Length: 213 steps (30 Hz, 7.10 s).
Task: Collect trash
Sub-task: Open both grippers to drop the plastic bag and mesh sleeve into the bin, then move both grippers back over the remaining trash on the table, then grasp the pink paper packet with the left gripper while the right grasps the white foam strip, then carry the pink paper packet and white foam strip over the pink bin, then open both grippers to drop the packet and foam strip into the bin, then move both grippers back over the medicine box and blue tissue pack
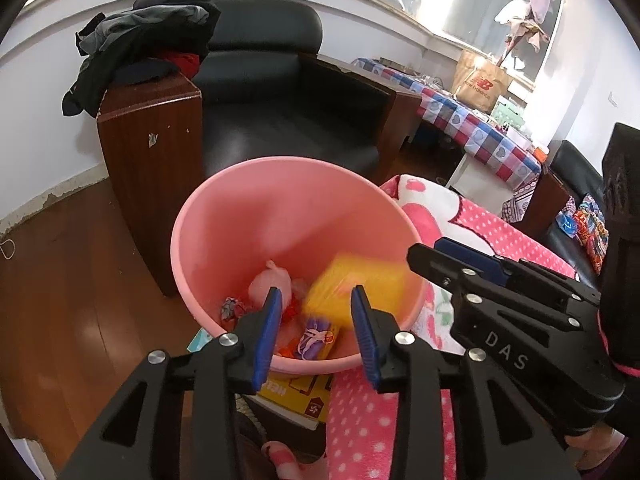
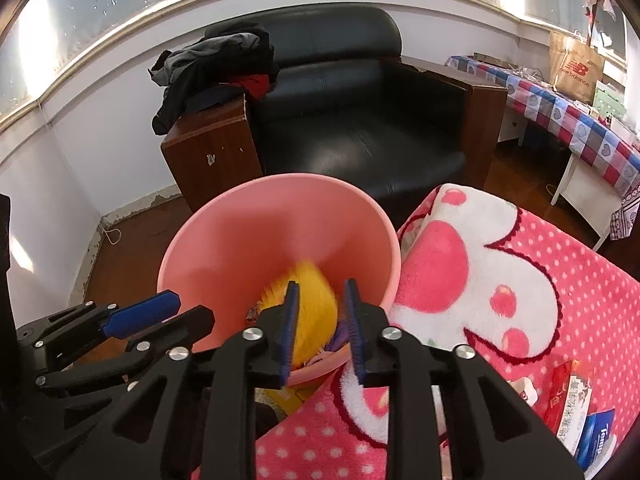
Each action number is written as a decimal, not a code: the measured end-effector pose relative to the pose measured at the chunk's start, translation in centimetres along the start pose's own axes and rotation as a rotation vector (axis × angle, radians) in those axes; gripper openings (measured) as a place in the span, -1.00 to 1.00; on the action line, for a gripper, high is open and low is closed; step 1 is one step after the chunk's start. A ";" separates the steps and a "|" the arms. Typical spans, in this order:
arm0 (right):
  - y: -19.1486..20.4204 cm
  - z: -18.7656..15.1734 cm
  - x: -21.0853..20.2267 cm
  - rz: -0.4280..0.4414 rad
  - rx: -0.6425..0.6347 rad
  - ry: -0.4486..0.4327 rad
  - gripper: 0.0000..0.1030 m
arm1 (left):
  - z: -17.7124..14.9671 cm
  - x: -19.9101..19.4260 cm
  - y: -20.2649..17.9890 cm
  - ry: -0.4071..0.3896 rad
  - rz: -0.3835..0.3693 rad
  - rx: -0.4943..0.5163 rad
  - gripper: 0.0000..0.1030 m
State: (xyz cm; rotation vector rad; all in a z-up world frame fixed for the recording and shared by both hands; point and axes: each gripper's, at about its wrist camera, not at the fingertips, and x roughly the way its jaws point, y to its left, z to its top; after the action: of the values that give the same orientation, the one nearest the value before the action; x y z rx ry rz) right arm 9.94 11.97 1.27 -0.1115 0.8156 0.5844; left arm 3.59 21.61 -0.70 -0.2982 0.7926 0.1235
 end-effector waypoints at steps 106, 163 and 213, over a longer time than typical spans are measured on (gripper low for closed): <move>-18.5 -19.1 -12.5 -0.078 0.497 0.041 -0.49 | -6.5 1.7 -17.1 0.067 -0.243 0.303 -0.84; 0.9 -0.5 -3.3 0.067 -0.027 -0.054 -0.59 | 1.5 -5.1 -0.6 -0.210 -0.047 0.064 -0.85; 1.2 -1.5 -2.4 0.076 -0.006 0.020 -0.56 | -0.1 -6.0 0.6 -0.186 -0.020 0.015 -0.26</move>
State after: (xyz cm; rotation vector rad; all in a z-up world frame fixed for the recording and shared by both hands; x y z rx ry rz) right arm 6.97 11.41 2.09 -0.0920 0.8399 0.6587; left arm -0.83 22.16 3.41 -0.2759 0.6054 0.1242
